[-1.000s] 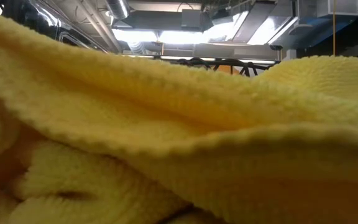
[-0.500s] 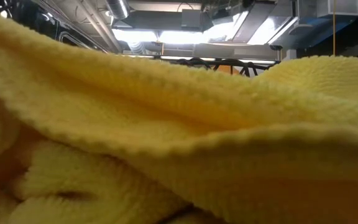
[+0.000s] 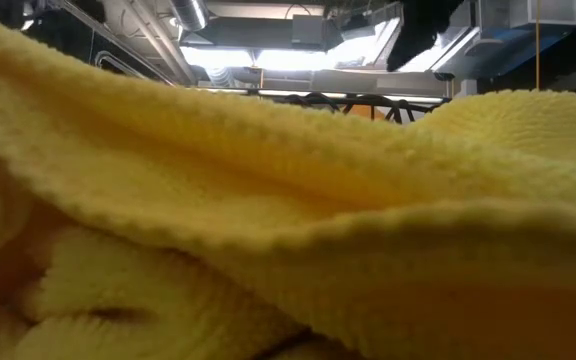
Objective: Sort microfiber towel by color & place in baskets
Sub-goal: Put the light blue microfiber towel into the white bin
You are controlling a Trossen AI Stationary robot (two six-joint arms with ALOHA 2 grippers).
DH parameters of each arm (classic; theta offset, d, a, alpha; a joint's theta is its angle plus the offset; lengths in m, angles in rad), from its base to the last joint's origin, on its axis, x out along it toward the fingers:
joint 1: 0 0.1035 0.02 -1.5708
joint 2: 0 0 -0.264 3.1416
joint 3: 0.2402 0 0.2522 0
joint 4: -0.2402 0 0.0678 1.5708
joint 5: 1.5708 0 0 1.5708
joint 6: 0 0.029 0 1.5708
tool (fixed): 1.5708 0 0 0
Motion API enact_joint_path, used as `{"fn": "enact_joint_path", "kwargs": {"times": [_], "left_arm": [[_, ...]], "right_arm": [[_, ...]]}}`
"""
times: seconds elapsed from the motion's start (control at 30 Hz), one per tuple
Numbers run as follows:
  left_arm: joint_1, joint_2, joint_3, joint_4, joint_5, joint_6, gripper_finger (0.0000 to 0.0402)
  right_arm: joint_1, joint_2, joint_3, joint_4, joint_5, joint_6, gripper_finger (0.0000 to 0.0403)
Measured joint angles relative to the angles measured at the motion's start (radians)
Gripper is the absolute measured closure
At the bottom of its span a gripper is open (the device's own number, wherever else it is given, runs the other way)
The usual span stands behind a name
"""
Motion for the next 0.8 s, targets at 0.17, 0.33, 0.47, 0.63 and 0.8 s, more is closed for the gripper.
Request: {"fn": "enact_joint_path", "kwargs": {"times": [0.17,0.33,0.47,0.63,0.8], "left_arm": [[0.067,0.155,0.125,-0.075,0.000,-0.022,0.0280],[0.157,0.328,0.256,-0.194,0.018,-0.088,0.0280],[0.250,0.468,0.368,-0.317,0.088,-0.153,0.0280],[0.360,0.625,0.482,-0.503,0.149,-0.248,0.0280],[0.450,0.740,0.559,-0.645,0.189,-0.291,0.0280]], "right_arm": [[0.002,0.003,-0.106,0.115,-0.048,0.005,0.0220],[0.002,0.006,-0.189,0.239,-0.119,0.057,0.0220],[0.003,0.006,-0.226,0.268,-0.119,0.083,0.0220],[0.003,0.006,-0.252,0.268,-0.119,0.084,0.0220],[0.003,0.006,-0.272,0.273,-0.119,0.085,0.0220]]}}
